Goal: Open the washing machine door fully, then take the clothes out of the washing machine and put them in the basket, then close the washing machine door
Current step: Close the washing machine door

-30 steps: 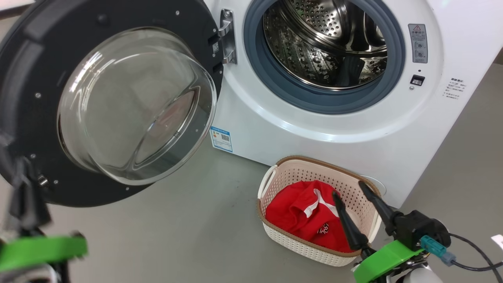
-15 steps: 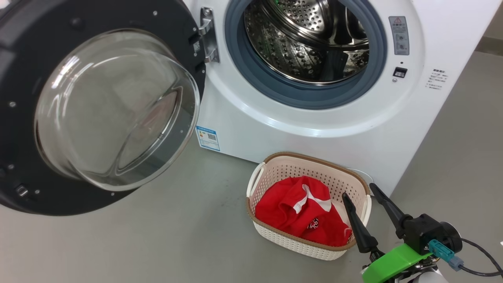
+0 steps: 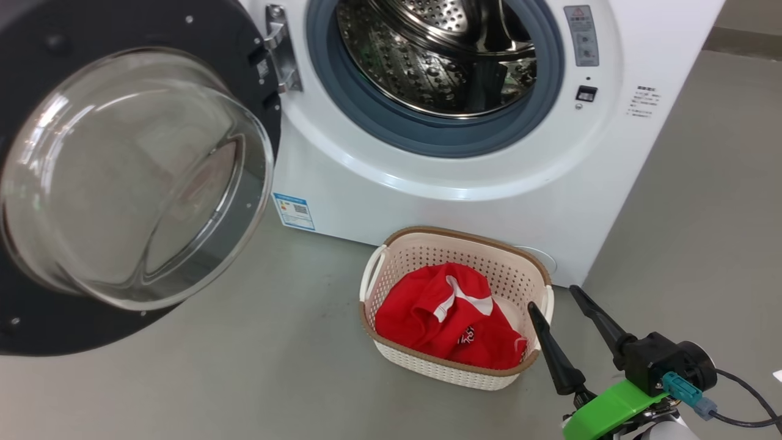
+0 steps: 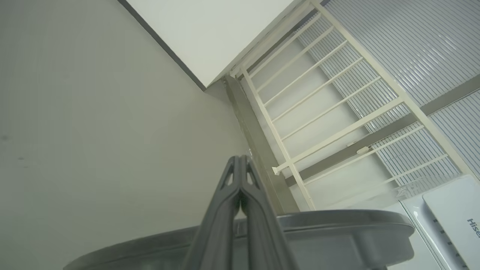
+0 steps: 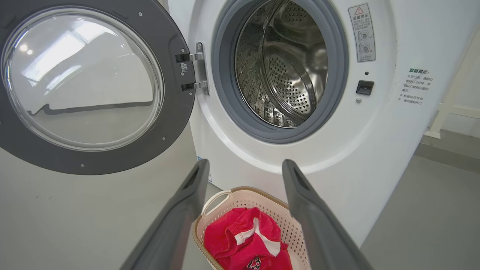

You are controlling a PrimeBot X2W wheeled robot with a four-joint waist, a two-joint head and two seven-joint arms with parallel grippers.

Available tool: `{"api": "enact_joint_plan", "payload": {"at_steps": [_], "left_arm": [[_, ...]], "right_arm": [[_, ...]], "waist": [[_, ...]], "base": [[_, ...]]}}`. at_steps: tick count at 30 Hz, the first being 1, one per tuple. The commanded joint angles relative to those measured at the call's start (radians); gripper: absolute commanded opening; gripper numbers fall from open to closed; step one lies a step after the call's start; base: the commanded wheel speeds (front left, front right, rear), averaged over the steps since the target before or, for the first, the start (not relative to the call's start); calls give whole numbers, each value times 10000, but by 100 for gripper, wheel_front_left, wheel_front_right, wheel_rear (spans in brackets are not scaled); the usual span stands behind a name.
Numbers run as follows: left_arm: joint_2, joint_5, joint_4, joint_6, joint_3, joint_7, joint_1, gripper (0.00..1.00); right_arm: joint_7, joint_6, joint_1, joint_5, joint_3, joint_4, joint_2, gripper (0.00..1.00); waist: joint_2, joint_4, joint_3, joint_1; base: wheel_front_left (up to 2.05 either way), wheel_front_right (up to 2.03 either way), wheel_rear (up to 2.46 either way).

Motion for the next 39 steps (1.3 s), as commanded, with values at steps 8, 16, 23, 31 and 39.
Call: {"api": "enact_joint_plan", "payload": {"at_steps": [8, 16, 23, 31, 39], "left_arm": [[1112, -812, 1097, -562, 518, 1453, -593, 0], [1316, -1007, 1837, -1238, 246, 3095, -604, 0], [1331, -1203, 2104, -1742, 109, 4304, -531, 0], [1232, -1635, 2118, -2150, 286, 5042, -440, 0], [982, -2045, 1898, -2441, 422, 5739, -249, 0]], "right_arm": [[-63, 63, -186, 8, 272, -125, -146, 100], [-63, 63, -182, 70, 496, -89, -168, 100], [-63, 63, -126, 93, 632, -69, -189, 100], [-63, 63, -50, 121, 728, -28, -186, 100], [-63, 63, -55, 136, 760, -19, -155, 100]], "waist": [[-1, -310, 4, 0], [-1, -381, -145, 0], [-1, -330, -175, 0], [-1, -240, -230, 0], [-1, -133, -249, 0]], "base": [[0, 0, 0], [0, 0, 0], [0, 0, 0], [0, 0, 0], [0, 0, 0]]}}
